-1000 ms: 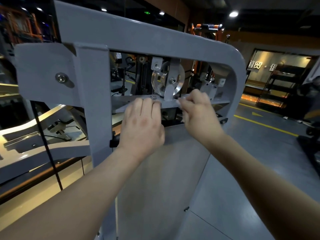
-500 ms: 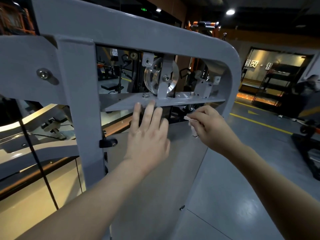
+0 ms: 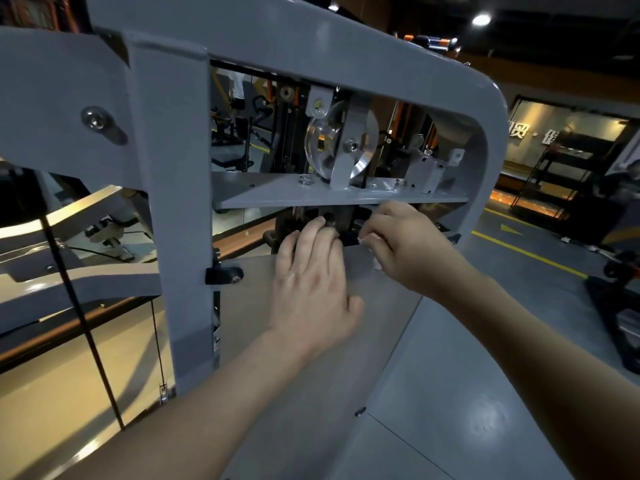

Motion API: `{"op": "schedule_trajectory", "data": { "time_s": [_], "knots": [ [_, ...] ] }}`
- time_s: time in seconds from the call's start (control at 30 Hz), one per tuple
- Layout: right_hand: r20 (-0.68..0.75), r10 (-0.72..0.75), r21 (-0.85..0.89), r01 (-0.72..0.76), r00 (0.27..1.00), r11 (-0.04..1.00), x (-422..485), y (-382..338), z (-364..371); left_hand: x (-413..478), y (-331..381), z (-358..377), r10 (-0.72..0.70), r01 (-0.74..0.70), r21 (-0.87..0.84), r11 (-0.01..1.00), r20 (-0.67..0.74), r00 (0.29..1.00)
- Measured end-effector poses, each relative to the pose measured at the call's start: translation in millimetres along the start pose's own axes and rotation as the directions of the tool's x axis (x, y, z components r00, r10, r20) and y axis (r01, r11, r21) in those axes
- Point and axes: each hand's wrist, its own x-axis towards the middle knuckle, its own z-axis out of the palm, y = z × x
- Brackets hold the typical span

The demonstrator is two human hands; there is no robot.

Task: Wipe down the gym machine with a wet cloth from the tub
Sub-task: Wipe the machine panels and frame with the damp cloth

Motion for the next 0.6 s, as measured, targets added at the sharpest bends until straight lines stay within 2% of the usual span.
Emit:
{"op": "schedule_trajectory", "data": {
  "time_s": [0.07,0.17,0.2,0.3,0.33,0.4,0.5,0.6],
  "knots": [
    [-0.026,0.048,0.004,-0.048,0.999,0.999,-1.6,5.5,-0.5,-0.3,0.0,-0.7,-0.005,0.005,-0.012,1.0,0.002,1.0],
    [-0.009,0.259,-0.07,-0.259,0.966,0.963,-8.3,23.5,-9.6,-1.7,0.0,-0.6,-0.012,0.013,-0.016,1.0,0.018,1.0],
    [-0.018,0.27,-0.059,-0.271,0.963,0.961,-8.5,19.5,-10.3,-2.0,0.1,-0.5,-0.019,0.02,-0.015,1.0,0.019,1.0],
    [-0.071,0.145,0.04,-0.142,0.987,0.989,-1.2,-10.8,-1.6,-1.3,-0.4,0.8,-0.033,0.033,-0.013,0.999,0.024,0.999],
    [-0.077,0.145,0.078,-0.139,0.986,0.987,-0.1,-15.9,0.6,-1.6,-0.7,1.2,-0.034,0.034,-0.012,0.999,0.029,0.999],
    [-0.075,0.245,0.127,-0.234,0.967,0.964,2.2,-15.2,-4.0,-1.6,-1.3,0.6,-0.032,0.033,-0.008,0.999,0.047,0.998],
    [0.011,0.43,0.173,-0.425,0.903,0.888,7.8,-10.4,-17.7,-2.3,-0.8,-0.6,-0.032,0.033,-0.014,0.999,0.053,0.998],
    [0.084,0.492,0.206,-0.498,0.867,0.842,8.8,-18.6,-23.9,-4.0,-0.6,-2.2,-0.035,0.037,-0.031,0.999,0.061,0.998]
  ]
}}
